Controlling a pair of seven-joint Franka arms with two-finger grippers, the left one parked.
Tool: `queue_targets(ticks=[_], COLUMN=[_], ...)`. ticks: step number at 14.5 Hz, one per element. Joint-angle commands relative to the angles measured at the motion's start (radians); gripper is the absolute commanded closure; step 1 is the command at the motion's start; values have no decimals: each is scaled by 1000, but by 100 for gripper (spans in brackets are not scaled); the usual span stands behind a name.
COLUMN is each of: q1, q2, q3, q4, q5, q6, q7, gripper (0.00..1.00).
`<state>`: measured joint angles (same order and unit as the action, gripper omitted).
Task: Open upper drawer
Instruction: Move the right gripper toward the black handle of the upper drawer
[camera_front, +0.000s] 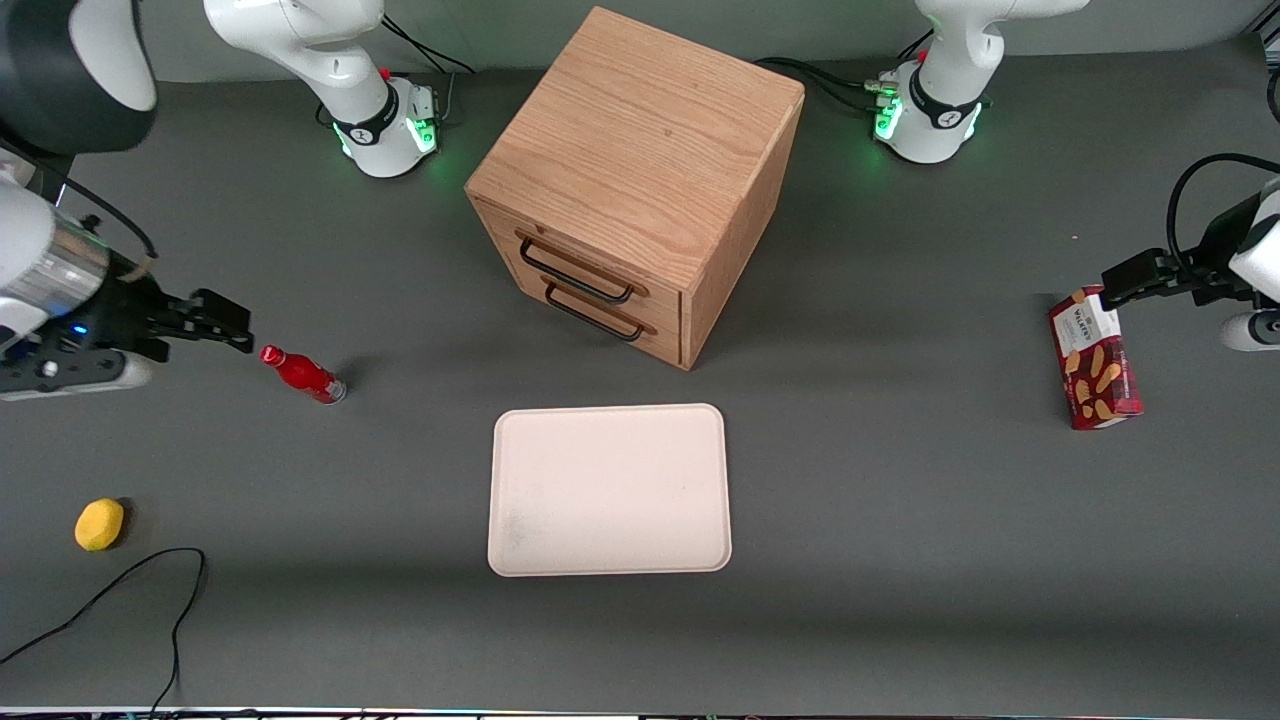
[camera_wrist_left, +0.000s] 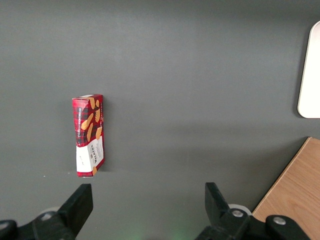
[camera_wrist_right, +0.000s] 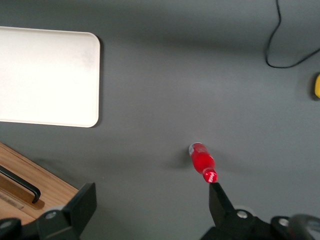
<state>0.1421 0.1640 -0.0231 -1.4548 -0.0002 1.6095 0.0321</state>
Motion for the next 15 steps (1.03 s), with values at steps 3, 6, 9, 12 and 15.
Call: queue_targets(ticks=[3, 6, 9, 12, 15], q1=[103, 164, 234, 309, 366], q2=[57, 58, 57, 61, 80], q3=[-14, -14, -20, -70, -74], q4=[63, 63, 62, 62, 62], q5=[8, 8, 6, 9, 9], q6=[9, 61, 64, 66, 66], q7=[2, 0, -93, -173, -239], gripper=[0, 0, 0, 0, 0])
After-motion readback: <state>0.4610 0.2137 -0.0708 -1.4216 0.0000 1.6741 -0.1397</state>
